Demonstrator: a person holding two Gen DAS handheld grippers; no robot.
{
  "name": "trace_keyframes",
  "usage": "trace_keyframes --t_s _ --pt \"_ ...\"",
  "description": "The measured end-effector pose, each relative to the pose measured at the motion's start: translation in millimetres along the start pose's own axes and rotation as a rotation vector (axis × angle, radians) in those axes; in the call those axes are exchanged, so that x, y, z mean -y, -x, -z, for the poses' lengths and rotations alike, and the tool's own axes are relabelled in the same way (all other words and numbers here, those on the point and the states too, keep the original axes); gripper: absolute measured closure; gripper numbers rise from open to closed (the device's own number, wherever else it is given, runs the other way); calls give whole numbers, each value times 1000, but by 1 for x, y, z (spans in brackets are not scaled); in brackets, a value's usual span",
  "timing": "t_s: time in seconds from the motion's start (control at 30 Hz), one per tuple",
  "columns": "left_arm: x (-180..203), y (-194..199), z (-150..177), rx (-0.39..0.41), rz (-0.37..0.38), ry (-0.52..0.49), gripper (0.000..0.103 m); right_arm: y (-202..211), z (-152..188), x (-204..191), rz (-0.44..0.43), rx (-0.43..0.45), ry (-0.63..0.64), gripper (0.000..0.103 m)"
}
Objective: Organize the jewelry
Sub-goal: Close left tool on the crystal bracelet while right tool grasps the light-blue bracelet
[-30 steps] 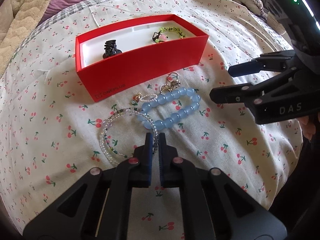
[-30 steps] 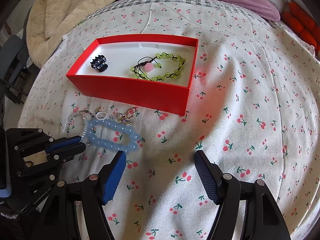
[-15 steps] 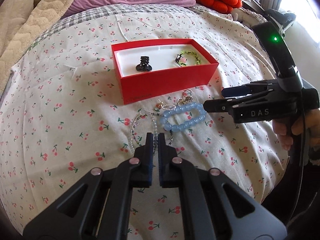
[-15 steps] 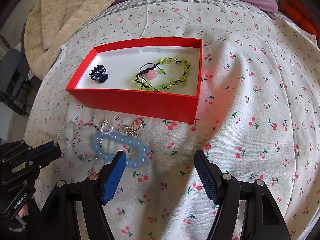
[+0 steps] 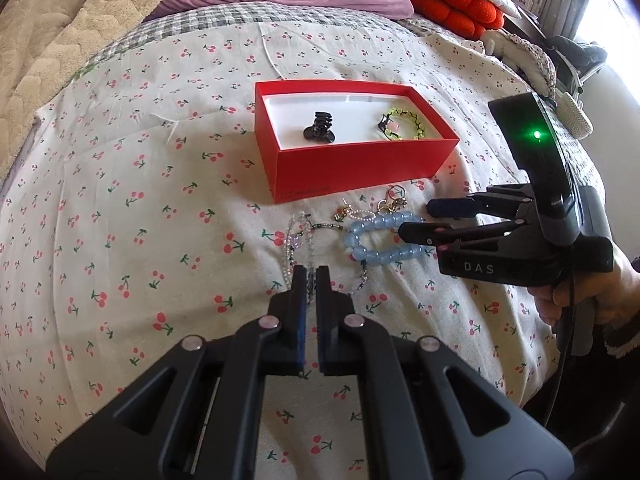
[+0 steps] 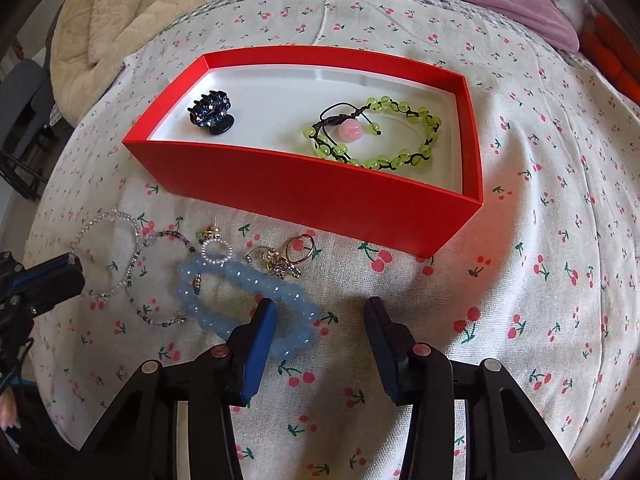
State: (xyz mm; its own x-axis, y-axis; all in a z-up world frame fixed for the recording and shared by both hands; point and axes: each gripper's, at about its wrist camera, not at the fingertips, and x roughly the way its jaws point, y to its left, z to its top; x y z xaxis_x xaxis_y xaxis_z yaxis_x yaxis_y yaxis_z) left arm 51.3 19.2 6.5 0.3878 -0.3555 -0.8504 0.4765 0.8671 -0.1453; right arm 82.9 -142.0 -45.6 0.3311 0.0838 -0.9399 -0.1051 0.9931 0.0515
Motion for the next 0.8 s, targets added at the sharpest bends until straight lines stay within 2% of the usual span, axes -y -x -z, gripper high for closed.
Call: trace_keyframes --t_s 0.17,0.27,0.33,0.37,0.47,0.6,0.8 --pt "-1 -2 1 -7 -8 9 98 -2 4 -12 52 20 65 61" --pt "-1 -3 2 -9 -15 10 98 -2 6 -17 50 28 87 73" --pt "-1 -4 1 -14 -22 16 98 -2 7 -19 26 36 71 89" --pt "-1 -5 1 -17 -24 18 98 -2 7 -22 20 39 70 90" --pt "0 -5 0 -17 -24 23 98 2 13 -23 21 47 67 91" --pt "4 0 -5 0 -14 22 98 14 14 -17 -49 28 28 91" --pt "6 8 -13 20 -3 34 98 52 17 -12 -115 85 -1 91"
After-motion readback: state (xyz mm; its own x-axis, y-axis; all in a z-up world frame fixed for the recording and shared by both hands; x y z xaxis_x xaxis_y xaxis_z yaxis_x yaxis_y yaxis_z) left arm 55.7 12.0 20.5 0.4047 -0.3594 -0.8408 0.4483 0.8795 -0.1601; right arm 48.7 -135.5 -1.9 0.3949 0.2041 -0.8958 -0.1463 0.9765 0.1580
